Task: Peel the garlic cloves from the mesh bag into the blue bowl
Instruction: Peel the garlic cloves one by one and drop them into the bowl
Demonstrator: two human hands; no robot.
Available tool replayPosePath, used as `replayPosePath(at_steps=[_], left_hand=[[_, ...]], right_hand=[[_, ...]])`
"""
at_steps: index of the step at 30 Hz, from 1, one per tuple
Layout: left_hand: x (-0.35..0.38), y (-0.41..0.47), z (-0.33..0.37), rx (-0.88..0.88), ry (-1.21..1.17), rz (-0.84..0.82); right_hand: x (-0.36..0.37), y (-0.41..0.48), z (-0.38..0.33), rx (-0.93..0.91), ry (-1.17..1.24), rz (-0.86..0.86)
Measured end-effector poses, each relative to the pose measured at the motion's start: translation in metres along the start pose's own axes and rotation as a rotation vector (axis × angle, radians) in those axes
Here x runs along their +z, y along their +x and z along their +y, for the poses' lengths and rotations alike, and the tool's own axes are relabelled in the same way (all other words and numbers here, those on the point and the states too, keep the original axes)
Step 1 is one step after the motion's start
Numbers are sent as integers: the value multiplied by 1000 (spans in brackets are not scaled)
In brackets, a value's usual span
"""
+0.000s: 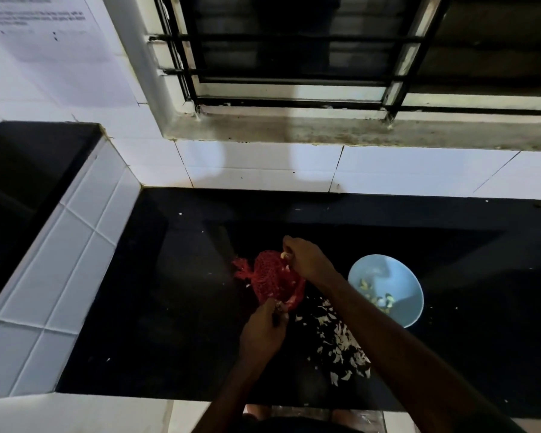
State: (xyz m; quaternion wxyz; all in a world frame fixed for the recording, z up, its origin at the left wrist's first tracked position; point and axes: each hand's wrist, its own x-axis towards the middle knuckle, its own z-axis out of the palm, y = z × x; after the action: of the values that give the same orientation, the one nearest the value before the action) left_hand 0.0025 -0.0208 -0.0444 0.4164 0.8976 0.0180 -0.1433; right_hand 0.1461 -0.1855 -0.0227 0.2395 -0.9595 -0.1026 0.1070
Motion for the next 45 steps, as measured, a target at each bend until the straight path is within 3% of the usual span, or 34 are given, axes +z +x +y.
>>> replayPosePath(at_steps=[5, 11, 16, 20, 25, 36, 45], left_hand=[[1, 4, 0, 2, -45, 18], [0, -4, 19, -94, -320, 0], [26, -11, 27, -51, -292, -224], [48, -16, 25, -68, -296, -337], [54, -18, 22, -205, -173, -297], [52, -32, 15, 22, 106, -110], [61, -27, 27, 100, -74, -15]], right_hand=[[-20, -7, 0, 34, -20, 57], [-26, -82, -8, 62, 149, 76], [14, -163, 0, 81, 273, 56], [37, -188, 25, 119, 383, 137], [46, -199, 40, 197, 420, 180], [39, -201, 43, 279, 525, 111], [29, -206, 40, 217, 637, 169]])
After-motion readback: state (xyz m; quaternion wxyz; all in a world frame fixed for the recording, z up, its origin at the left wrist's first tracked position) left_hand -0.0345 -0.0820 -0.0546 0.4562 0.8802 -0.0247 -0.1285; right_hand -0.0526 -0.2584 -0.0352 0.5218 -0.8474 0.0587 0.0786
